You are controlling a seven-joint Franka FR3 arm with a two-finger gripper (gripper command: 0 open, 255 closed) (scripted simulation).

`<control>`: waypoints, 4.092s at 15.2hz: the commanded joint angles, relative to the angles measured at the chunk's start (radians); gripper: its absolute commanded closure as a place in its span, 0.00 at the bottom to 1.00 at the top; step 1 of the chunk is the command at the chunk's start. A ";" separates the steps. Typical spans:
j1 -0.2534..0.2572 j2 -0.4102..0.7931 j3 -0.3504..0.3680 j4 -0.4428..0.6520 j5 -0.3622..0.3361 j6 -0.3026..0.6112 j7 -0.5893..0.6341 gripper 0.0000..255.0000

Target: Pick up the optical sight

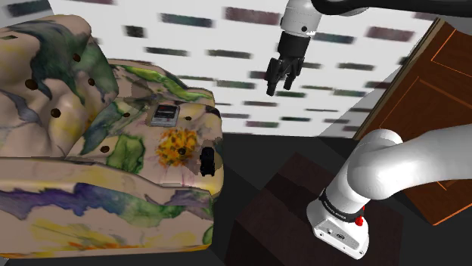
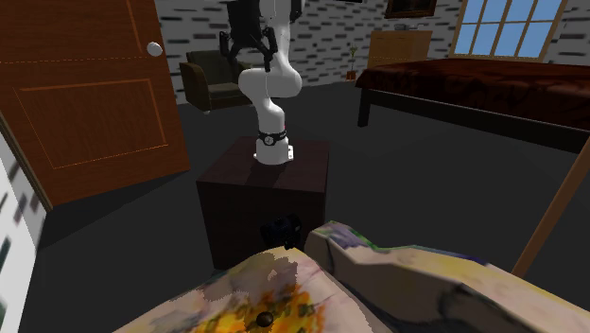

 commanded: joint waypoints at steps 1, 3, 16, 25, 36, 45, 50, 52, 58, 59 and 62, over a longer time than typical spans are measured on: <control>0.000 0.000 0.000 0.000 0.000 0.000 0.000 0.00; -0.002 0.024 0.029 -0.040 0.016 0.069 0.045 0.00; -0.025 0.357 0.217 -0.149 0.066 0.537 0.345 0.00; -0.063 0.723 0.308 -0.065 -0.059 0.820 0.623 0.00; -0.019 1.035 0.258 0.053 -0.258 0.995 0.865 0.00; -0.011 1.065 0.247 0.053 -0.277 1.023 0.878 1.00; -0.010 1.068 0.246 0.055 -0.278 1.024 0.879 1.00; -0.017 1.042 0.255 0.053 -0.262 1.002 0.868 1.00; -0.034 0.968 0.279 0.054 -0.216 0.931 0.835 1.00; -0.036 0.956 0.283 0.054 -0.208 0.919 0.830 1.00; -0.042 0.921 0.291 0.059 -0.186 0.882 0.815 1.00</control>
